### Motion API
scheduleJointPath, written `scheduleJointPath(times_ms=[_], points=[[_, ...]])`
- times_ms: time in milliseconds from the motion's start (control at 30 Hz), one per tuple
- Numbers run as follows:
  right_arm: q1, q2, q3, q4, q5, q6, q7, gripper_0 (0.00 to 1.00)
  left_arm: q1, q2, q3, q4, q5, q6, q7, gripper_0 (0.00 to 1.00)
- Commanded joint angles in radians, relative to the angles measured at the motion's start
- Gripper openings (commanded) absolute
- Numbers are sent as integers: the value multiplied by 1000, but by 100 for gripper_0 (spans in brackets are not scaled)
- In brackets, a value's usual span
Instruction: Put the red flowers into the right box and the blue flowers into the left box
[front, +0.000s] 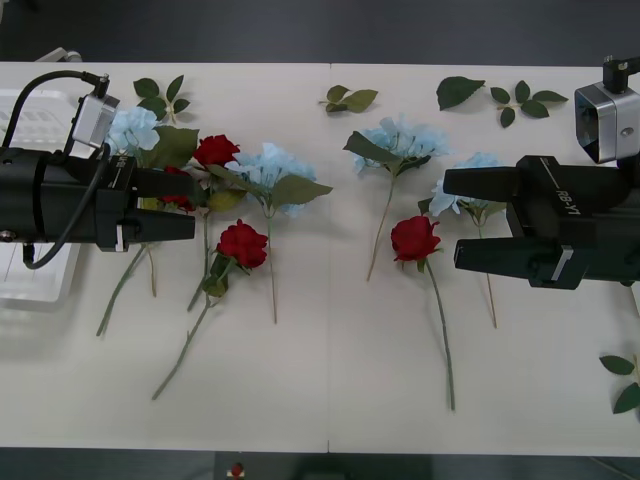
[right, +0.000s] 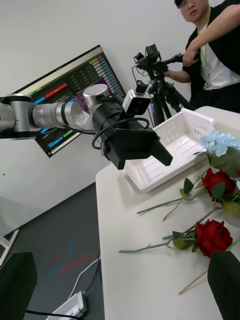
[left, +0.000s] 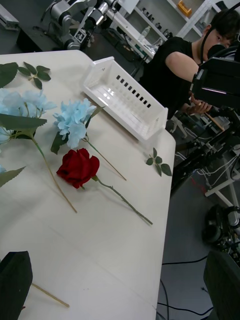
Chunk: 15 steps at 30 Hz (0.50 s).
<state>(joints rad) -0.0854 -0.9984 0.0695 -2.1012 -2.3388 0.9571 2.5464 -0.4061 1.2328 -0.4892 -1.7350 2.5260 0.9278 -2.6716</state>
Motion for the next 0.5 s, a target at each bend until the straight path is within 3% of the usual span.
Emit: scheduleJointPath(times_ms=[33, 233, 500], points=[[-24, -8, 1, -16, -2, 0, 32, 100, 70, -38, -35, -3, -1, -6, -34, 100], [-24, -8, 1, -16, -2, 0, 32, 100, 70, -65, -3, 9, -7, 0, -34, 100], [-24, -8, 1, -16, -2, 0, 32, 100, 15, -21, 34, 95, -7, 2, -34, 100]])
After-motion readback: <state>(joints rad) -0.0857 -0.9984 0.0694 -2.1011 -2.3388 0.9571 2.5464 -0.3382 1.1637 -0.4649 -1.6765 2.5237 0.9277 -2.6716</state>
